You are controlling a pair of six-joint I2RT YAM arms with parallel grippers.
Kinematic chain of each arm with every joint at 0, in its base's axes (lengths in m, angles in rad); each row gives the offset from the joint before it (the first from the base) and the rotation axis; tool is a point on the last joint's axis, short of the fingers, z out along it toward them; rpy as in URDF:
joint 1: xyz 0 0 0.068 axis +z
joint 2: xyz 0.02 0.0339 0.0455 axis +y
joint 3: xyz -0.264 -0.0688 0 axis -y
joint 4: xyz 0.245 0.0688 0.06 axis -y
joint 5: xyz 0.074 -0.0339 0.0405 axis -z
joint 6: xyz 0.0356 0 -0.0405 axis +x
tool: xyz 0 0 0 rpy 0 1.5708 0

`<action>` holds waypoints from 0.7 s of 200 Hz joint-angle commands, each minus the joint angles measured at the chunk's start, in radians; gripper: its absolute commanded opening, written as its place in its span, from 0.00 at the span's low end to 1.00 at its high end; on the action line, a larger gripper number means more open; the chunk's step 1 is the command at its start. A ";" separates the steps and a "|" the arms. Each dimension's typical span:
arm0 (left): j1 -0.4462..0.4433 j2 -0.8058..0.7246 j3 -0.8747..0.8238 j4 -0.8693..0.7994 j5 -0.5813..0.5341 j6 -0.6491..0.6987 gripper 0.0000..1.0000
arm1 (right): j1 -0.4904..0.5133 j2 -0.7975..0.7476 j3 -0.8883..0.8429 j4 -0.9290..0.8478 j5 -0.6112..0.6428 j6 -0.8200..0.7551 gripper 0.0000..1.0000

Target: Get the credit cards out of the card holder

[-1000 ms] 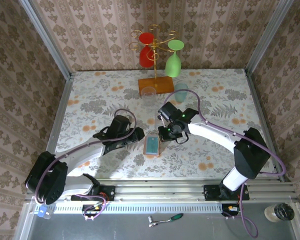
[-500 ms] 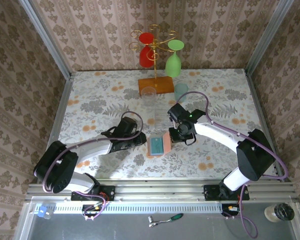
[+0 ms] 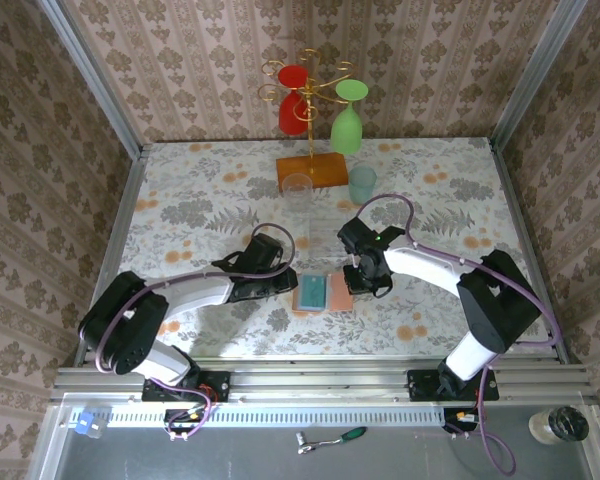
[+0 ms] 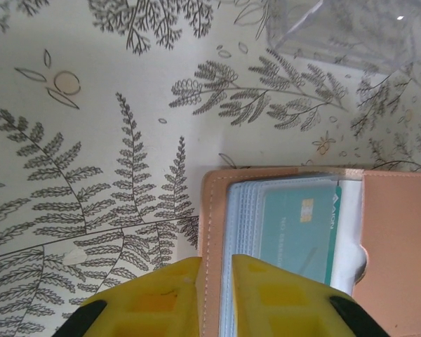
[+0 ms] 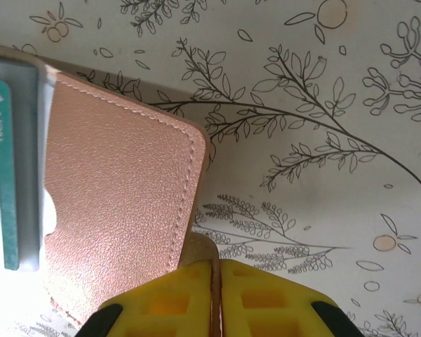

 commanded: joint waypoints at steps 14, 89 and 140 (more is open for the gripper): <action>-0.009 0.022 0.022 0.007 0.027 -0.014 0.15 | -0.006 0.033 -0.017 0.043 0.004 -0.003 0.10; -0.009 0.049 0.018 -0.032 0.009 -0.009 0.07 | -0.006 0.056 -0.034 0.070 -0.006 0.007 0.10; 0.001 0.071 0.005 -0.040 0.008 -0.009 0.02 | -0.006 0.072 -0.062 0.082 0.002 0.031 0.10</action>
